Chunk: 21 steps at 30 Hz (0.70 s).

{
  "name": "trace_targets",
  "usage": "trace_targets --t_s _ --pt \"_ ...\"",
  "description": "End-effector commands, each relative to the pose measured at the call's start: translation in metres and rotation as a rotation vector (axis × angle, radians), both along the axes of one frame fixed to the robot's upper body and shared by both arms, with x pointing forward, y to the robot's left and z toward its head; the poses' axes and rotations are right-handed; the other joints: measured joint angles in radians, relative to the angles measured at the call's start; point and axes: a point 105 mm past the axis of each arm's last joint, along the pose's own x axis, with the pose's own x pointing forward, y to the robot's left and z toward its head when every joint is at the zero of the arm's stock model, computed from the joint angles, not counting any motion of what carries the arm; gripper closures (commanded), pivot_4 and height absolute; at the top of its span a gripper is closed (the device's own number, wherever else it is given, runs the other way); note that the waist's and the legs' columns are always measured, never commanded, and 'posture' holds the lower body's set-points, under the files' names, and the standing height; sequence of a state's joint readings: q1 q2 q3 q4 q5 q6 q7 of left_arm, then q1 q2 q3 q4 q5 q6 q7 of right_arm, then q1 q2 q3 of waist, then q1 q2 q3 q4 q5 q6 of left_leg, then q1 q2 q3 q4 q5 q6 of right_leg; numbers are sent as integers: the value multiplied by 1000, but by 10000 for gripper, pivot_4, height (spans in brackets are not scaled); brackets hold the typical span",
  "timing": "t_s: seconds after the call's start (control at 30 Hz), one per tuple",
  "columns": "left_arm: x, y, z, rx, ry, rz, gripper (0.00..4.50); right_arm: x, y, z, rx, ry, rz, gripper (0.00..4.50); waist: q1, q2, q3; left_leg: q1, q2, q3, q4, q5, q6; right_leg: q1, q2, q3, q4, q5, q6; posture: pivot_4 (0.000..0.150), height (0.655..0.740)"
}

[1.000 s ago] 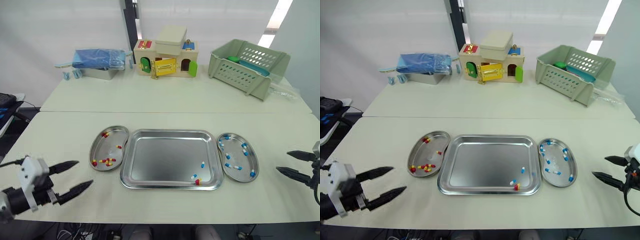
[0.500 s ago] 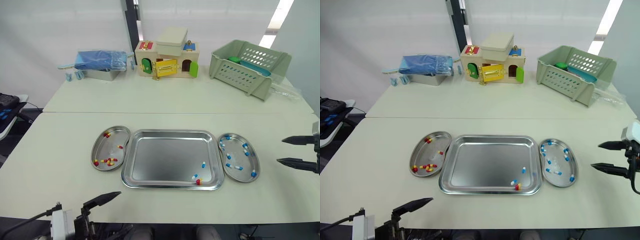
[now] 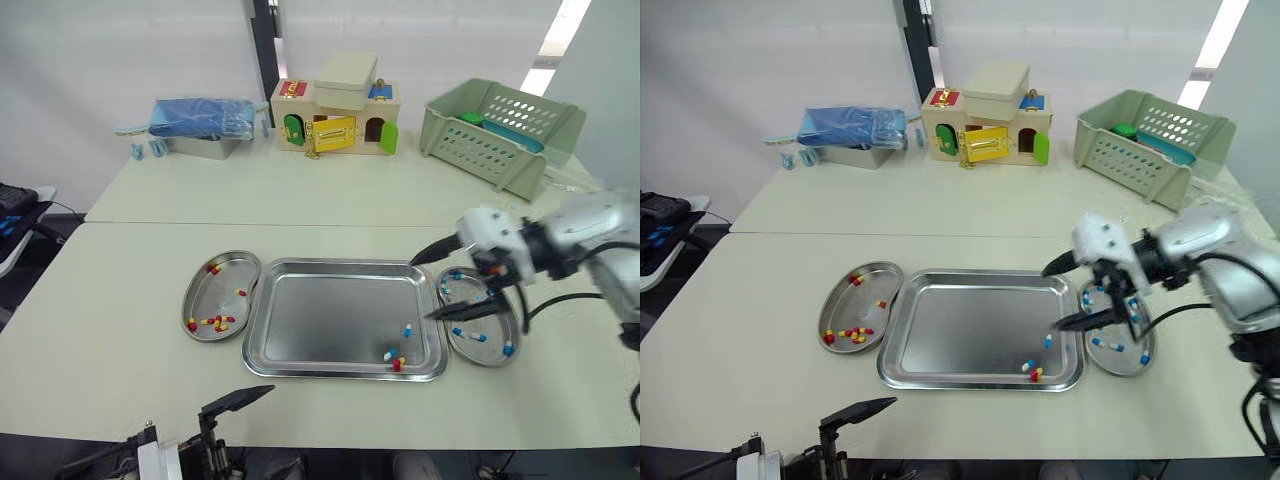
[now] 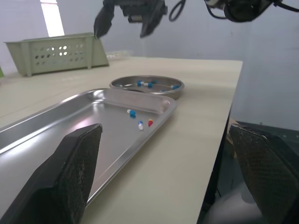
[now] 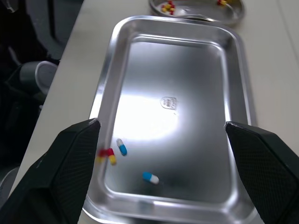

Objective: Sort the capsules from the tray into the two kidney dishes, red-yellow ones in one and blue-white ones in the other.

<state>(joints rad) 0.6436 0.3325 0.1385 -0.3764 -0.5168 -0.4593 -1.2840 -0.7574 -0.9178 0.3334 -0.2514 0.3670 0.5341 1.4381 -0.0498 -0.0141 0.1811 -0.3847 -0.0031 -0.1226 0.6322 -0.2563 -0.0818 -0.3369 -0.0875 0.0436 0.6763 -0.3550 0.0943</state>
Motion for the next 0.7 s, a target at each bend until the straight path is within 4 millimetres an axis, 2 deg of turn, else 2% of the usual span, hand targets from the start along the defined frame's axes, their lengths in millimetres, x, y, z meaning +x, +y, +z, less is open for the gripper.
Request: trace_targets --t_s 0.03,0.13,0.27,0.4,0.7 --pt "-6 -6 6 -21 -7 28 268 2 10 -5 -52 -72 58 0 2 0 0 0 0 0 0 0 0 0 0 0 0 0 0 1500 7400" --pt "-7 -8 5 -23 -2 47 0 2 17 -17 -88 -76 96 6365 3 0 0 0 -1 0 0 0 0 0 0 0 0 0 0 1500 7400" --pt "-5 -9 5 -28 -11 79 0 8 21 -35 -162 -92 114 19848 4 0 0 0 -1 0 0 0 0 0 0 0 0 0 0 1500 7400" --pt "-6 -11 4 -27 -8 94 0 11 22 -48 -222 -78 126 19848 2 0 0 0 -1 0 0 0 0 0 0 0 1 0 0 1500 7400" --pt "-6 -8 1 -22 -8 107 0 15 31 -55 -234 -111 148 19848 0 0 0 0 -1 -1 0 0 0 0 0 0 1 0 0 1500 7400"
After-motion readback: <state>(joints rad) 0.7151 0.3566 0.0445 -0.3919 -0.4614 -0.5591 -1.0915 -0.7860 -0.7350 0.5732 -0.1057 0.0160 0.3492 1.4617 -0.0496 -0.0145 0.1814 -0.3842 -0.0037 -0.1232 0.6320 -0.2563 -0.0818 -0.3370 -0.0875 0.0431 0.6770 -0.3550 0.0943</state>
